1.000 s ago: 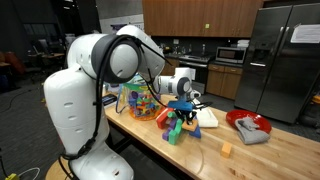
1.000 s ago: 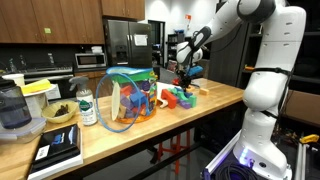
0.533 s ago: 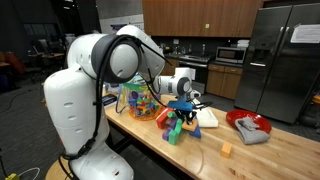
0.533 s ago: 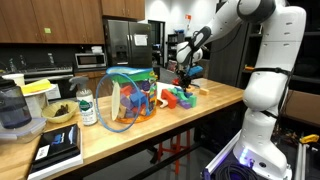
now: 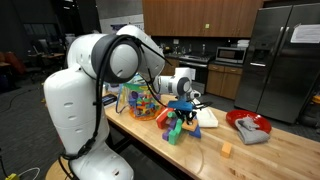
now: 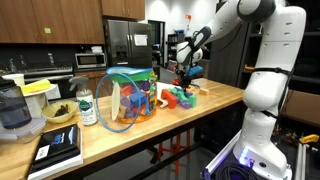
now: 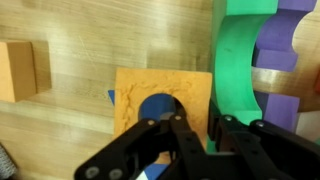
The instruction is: Pick up one orange cylindrical block stand from the clear block bag and put it on the table
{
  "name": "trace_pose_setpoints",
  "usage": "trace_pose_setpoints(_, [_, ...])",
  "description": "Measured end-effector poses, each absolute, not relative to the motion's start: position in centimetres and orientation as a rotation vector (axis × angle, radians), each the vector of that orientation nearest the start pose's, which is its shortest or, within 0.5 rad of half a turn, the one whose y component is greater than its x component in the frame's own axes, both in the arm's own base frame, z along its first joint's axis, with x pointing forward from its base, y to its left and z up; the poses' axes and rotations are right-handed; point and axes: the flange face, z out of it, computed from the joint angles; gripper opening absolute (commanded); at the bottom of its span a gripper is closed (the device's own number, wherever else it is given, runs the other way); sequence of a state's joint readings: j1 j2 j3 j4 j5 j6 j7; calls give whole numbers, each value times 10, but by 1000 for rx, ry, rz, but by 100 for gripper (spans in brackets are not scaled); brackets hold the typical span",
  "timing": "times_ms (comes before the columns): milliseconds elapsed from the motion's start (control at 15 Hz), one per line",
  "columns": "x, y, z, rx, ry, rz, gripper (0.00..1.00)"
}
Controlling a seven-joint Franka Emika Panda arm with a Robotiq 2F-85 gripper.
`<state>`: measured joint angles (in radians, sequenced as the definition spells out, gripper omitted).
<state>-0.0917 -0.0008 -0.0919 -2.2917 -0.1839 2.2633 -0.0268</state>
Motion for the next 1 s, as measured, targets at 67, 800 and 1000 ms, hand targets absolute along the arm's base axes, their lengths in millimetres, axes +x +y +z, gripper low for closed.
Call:
trace_pose_setpoints(67, [501, -98, 349, -3276, 61, 69, 24])
trace_pose_setpoints(800, [508, -93, 340, -3279, 45, 29, 93])
trace_pose_setpoints(1000, [513, -80, 333, -3267, 56, 10, 100])
